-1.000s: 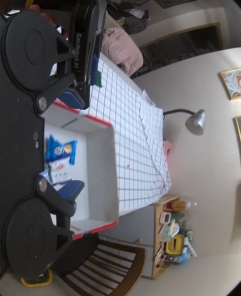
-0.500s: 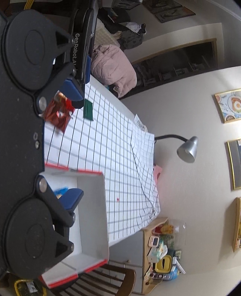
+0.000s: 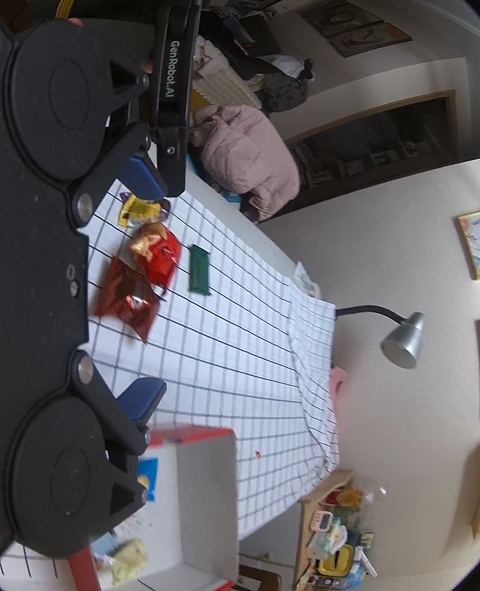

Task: Organize snacks
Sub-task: 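Move both tools back toward the remaining snack pile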

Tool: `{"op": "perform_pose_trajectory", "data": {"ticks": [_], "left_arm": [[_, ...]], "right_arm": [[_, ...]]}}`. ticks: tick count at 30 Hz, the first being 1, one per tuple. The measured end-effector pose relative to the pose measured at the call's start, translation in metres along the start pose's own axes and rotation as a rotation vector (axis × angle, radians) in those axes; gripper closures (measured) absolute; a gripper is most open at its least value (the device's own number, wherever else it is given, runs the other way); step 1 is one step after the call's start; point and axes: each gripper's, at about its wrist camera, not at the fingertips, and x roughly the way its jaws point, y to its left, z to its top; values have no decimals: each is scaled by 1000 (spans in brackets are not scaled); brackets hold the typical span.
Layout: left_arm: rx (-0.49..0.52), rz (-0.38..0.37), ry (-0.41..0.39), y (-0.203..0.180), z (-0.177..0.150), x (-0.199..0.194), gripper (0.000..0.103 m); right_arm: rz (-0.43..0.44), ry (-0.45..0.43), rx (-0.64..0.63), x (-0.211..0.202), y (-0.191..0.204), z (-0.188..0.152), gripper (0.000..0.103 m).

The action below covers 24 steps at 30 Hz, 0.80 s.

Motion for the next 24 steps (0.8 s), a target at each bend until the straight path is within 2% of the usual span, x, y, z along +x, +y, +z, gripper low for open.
{"op": "perform_pose_trajectory", "data": {"ticks": [5, 10, 18, 24], "left_arm": [[10, 76, 14, 35, -11, 10, 2], [-26, 118, 53, 62, -16, 31, 2], [39, 161, 85, 72, -23, 67, 2], [45, 181, 91, 78, -23, 89, 2]], "right_arm": [[-41, 51, 35, 27, 10, -6, 0], [-110, 84, 74, 57, 17, -12, 1], [-182, 128, 99, 103, 18, -20, 4], [-215, 171, 106, 132, 12, -20, 9]]}}
